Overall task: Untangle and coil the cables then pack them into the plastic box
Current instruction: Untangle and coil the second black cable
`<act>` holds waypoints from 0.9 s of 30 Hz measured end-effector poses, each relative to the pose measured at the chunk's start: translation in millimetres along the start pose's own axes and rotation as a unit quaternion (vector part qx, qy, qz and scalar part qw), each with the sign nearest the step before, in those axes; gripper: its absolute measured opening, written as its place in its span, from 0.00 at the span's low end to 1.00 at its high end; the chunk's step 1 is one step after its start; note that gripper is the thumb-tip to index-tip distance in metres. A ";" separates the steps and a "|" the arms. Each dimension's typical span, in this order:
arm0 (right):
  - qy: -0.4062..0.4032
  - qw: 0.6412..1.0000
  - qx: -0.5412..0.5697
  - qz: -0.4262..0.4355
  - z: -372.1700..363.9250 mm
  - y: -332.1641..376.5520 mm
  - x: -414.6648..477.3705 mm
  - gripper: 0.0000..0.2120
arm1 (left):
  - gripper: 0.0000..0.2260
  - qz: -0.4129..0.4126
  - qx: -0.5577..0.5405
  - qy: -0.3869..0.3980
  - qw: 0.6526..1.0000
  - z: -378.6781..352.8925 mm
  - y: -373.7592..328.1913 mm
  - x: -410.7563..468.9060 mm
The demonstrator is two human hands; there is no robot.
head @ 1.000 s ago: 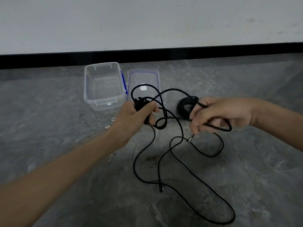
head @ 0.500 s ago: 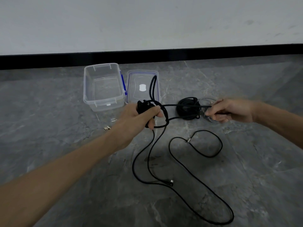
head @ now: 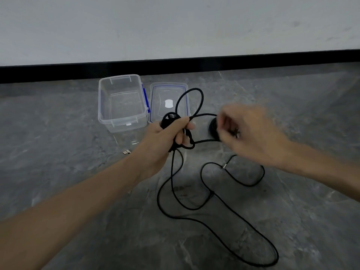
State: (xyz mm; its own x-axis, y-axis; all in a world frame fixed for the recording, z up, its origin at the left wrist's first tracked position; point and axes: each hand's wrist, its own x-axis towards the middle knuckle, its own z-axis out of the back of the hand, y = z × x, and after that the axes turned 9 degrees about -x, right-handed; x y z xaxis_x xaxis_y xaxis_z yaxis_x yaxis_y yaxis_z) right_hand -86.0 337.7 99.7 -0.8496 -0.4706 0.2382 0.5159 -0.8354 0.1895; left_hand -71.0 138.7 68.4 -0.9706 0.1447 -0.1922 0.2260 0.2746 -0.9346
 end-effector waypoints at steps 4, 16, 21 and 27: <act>0.320 0.929 0.155 -0.101 8.7 17.6 1.0 0.04 | 0.14 0.009 -0.022 0.014 1.000 0.5 -3.1 -4.5; 0.262 0.807 0.497 -0.182 -7.7 32.4 12.5 0.12 | 0.13 0.036 -0.095 0.085 0.991 -3.3 -9.5 -10.0; 0.179 0.872 0.402 -0.213 -7.3 33.6 12.3 0.09 | 0.14 -0.013 -0.018 -0.003 1.000 -0.9 -5.6 -4.8; 0.173 0.904 0.337 -0.198 12.0 26.7 11.3 0.07 | 0.20 -0.046 0.059 -0.064 0.995 2.7 -3.6 -2.9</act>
State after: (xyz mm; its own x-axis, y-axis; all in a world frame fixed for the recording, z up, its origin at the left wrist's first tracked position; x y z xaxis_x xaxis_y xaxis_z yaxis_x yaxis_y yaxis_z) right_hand -80.5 313.5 118.9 -0.9061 -0.3300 -0.2647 0.0148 -0.6500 0.7598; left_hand -69.2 134.7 71.5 -0.9909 -0.0008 -0.1346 0.1326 0.1666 -0.9771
